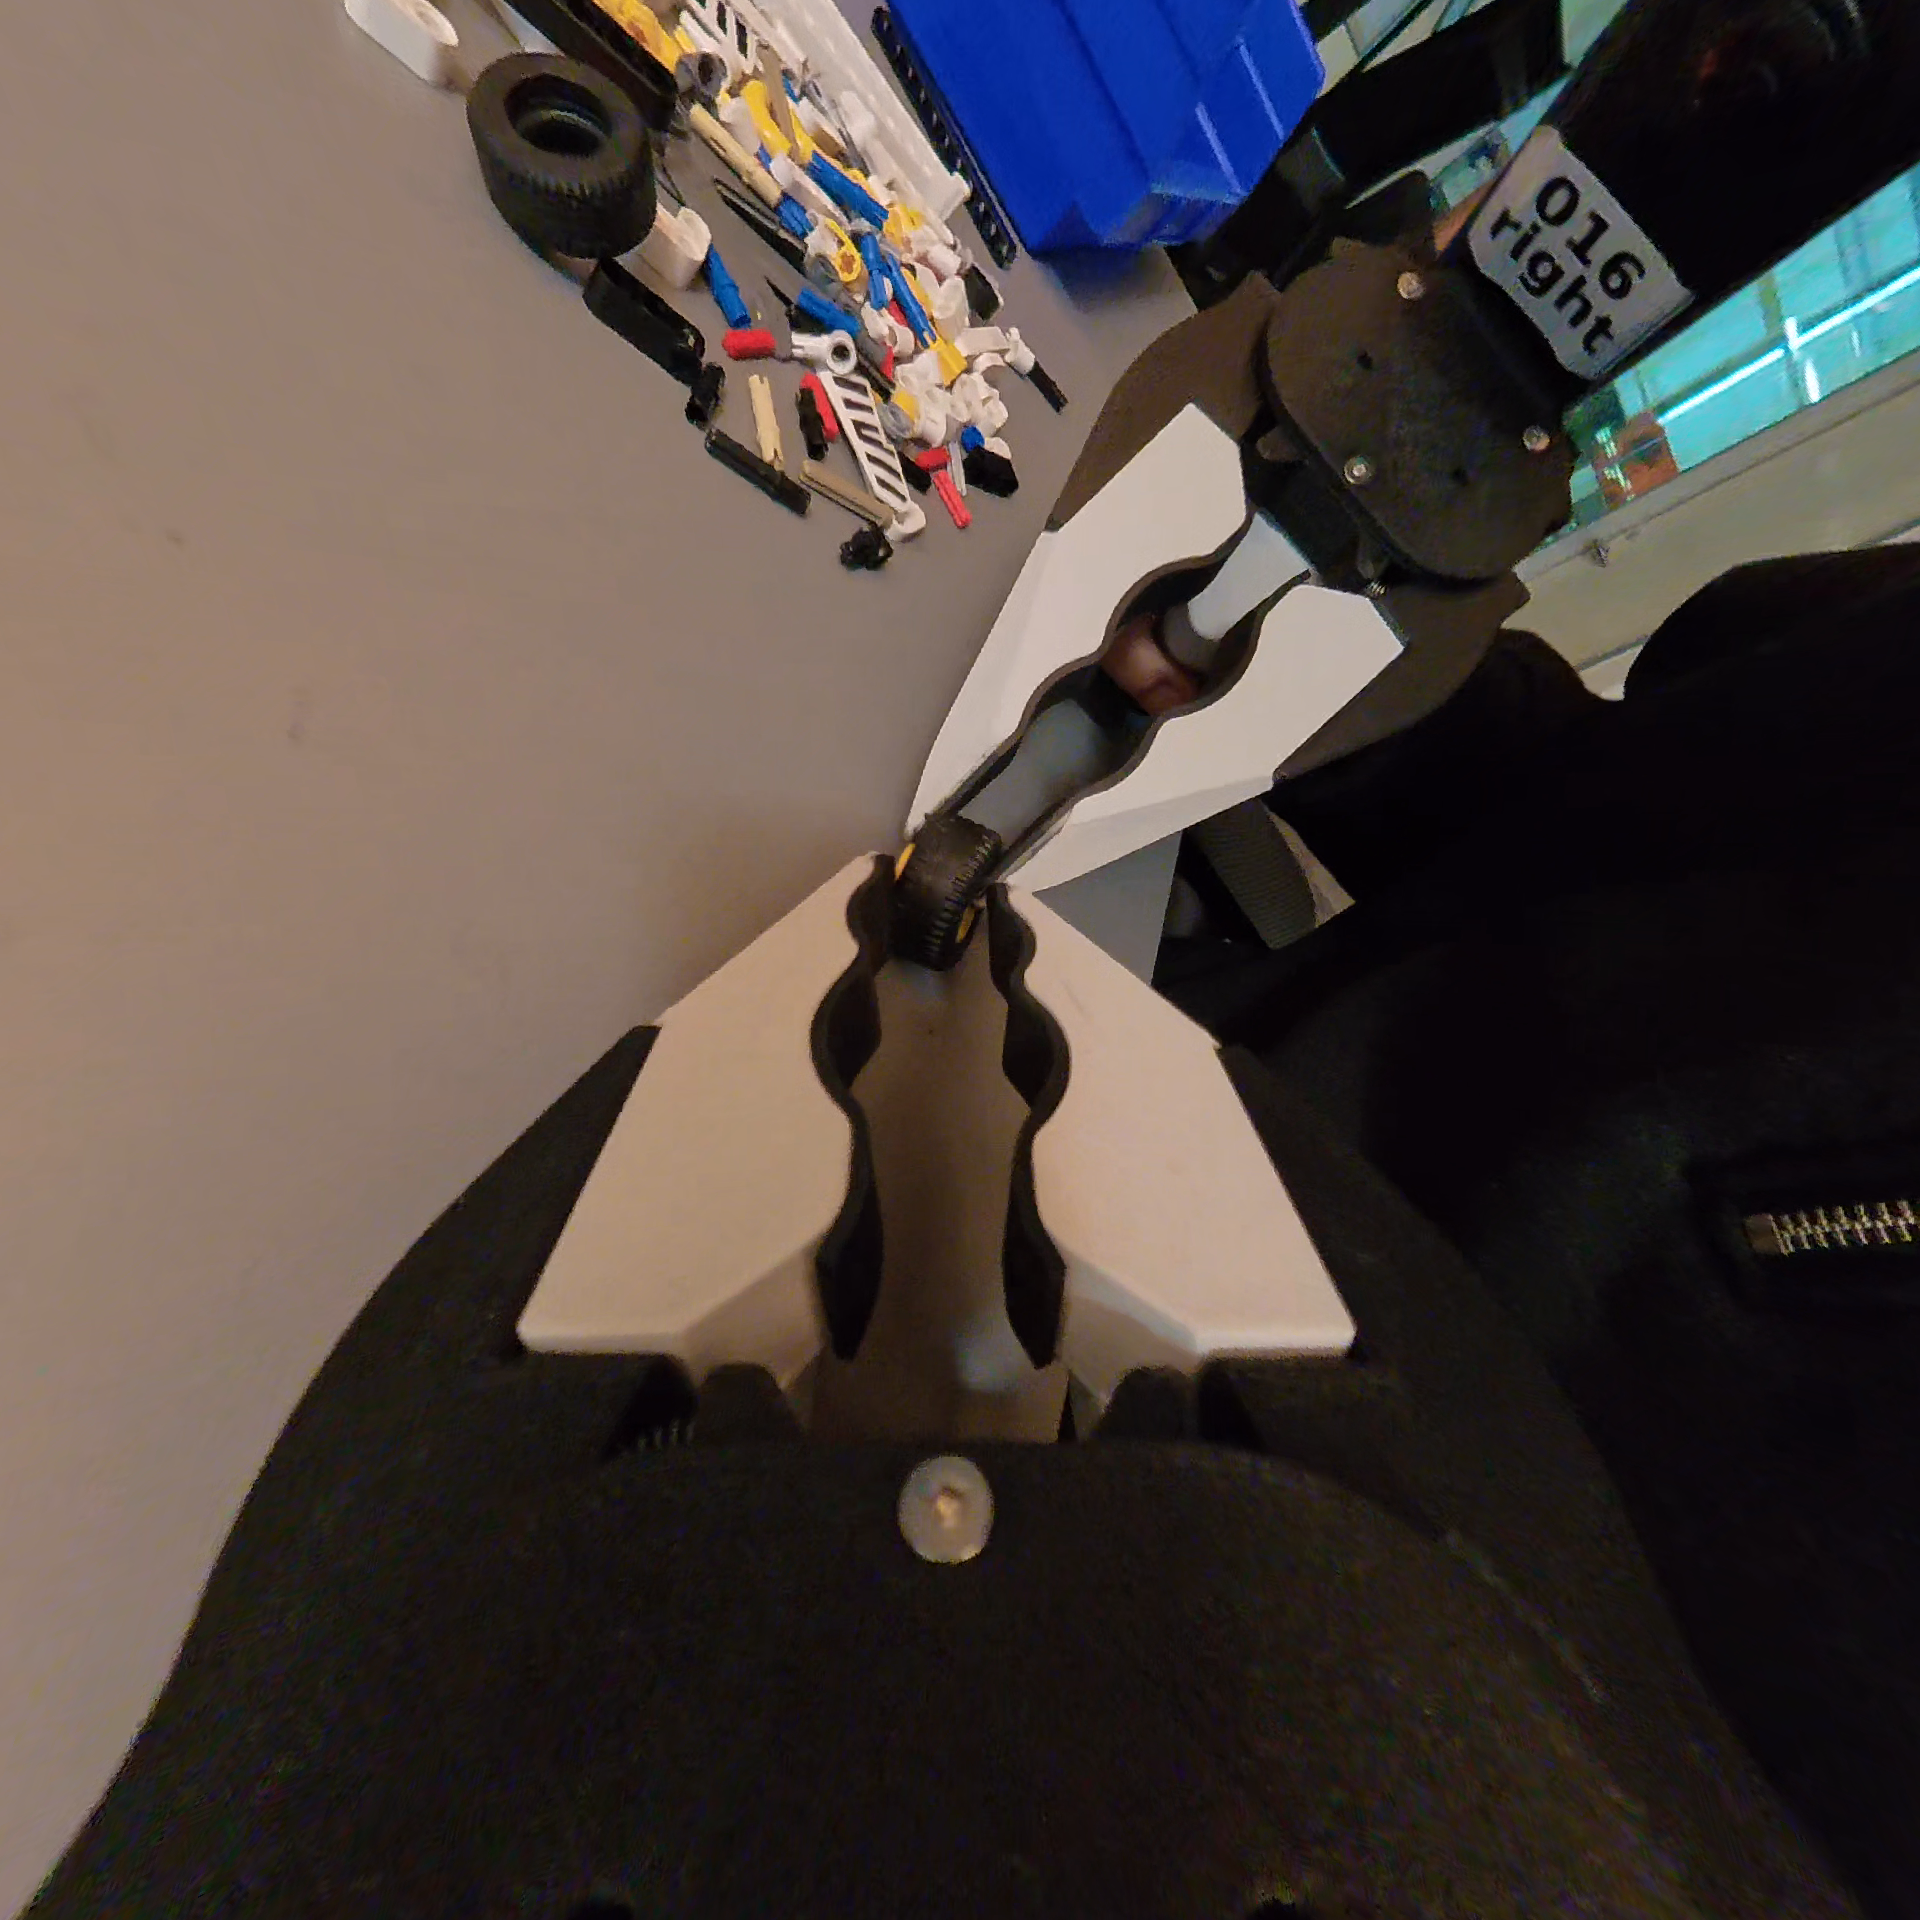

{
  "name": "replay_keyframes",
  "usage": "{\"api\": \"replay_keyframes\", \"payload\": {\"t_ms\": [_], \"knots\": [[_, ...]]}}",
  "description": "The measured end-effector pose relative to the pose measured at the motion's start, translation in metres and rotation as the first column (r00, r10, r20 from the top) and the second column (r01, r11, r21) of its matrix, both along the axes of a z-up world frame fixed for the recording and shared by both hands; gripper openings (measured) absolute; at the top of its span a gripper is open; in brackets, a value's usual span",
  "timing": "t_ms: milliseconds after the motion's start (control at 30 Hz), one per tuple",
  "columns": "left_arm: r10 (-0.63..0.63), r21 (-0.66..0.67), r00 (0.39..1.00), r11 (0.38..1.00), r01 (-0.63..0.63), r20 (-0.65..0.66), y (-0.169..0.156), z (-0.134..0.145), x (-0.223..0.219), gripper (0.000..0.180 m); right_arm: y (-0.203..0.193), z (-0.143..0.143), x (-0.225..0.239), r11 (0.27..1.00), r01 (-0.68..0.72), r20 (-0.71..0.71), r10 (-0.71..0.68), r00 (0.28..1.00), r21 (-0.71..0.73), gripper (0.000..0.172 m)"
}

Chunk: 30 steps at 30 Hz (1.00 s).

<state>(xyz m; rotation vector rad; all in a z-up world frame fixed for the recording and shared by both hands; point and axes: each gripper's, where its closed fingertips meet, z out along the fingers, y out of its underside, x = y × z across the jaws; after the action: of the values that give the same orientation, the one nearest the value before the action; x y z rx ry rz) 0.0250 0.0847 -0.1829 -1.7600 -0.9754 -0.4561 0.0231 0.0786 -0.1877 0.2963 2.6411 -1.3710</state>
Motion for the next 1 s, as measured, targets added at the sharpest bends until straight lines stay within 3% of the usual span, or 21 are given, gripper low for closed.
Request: {"api": "replay_keyframes", "payload": {"t_ms": [733, 900, 1000], "knots": [[-0.033, -0.081, 0.999, 0.996, 0.032, -0.012, 0.000, -0.009, 0.001, 0.013, 0.001, -0.001, -0.005, 0.999, 0.035, 0.185, -0.033, 0.982, -0.010, 0.015], [-0.024, -0.075, 1.000, 0.997, 0.024, 0.002, 0.000, -0.010, 0.000, 0.013, 0.011, 0.014, -0.021, 0.983, 0.147, 0.219, -0.121, 0.968, -0.106, 0.027], [-0.023, -0.073, 1.000, 0.997, 0.023, 0.002, 0.000, -0.009, 0.000, 0.013, 0.013, 0.010, -0.014, 0.988, 0.127, 0.248, -0.102, 0.963, -0.086, 0.036]]}}
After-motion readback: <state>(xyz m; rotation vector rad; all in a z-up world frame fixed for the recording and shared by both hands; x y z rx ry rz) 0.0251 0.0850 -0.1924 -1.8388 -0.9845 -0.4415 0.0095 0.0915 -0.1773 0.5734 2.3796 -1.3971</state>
